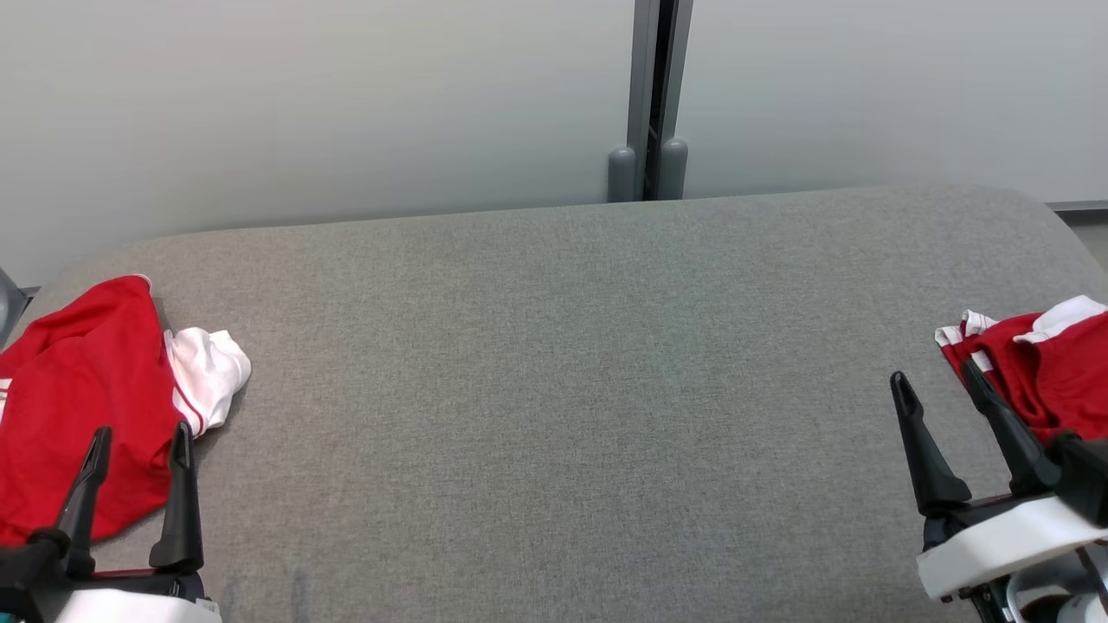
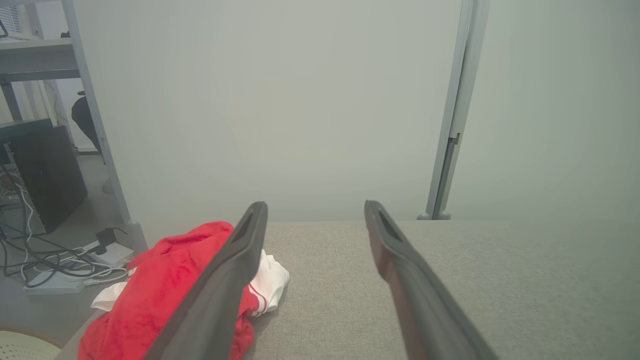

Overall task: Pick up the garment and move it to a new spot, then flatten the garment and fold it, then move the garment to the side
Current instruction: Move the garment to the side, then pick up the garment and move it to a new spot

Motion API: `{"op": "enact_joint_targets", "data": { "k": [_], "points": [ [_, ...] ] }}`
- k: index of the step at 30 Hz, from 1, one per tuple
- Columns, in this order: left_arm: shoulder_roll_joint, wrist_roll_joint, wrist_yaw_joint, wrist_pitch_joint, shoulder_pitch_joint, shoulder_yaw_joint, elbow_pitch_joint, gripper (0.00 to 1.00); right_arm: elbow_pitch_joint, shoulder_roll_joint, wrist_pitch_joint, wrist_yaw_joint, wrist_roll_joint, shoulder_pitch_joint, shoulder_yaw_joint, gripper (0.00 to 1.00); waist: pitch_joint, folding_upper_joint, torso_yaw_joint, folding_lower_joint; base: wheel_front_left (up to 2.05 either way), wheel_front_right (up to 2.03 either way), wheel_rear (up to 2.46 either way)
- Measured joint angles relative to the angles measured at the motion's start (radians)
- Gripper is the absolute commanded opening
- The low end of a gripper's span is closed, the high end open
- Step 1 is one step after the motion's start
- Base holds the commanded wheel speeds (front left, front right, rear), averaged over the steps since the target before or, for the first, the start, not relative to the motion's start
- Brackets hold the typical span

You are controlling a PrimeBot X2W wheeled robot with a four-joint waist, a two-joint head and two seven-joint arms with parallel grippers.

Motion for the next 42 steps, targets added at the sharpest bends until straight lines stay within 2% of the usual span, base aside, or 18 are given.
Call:
{"op": "enact_joint_targets", "data": {
  "k": [4, 13, 42],
  "points": [
    [0.001, -0.008, -0.024, -0.001, 0.017, -0.015, -0.003, 1.0, -0.054, 0.015, 0.04, 0.0, -0.013, 0.06, -0.018, 1.0, -0.023, 0.0, -0.005, 0.0, 0.0, 0.0, 0.0],
    [0.012, -0.02, -0.042, 0.005, 0.036, -0.026, 0.007, 1.0, -0.111, 0.025, 0.075, 0.0, -0.029, 0.116, -0.039, 1.0, -0.05, 0.0, -0.014, 0.0, 0.0, 0.0, 0.0],
    [0.025, -0.02, -0.017, 0.035, 0.046, -0.041, 0.007, 1.0, -0.142, 0.051, 0.089, 0.0, -0.035, 0.133, -0.054, 1.0, -0.059, 0.0, -0.01, 0.0, 0.0, 0.0, 0.0]
  ]
}}
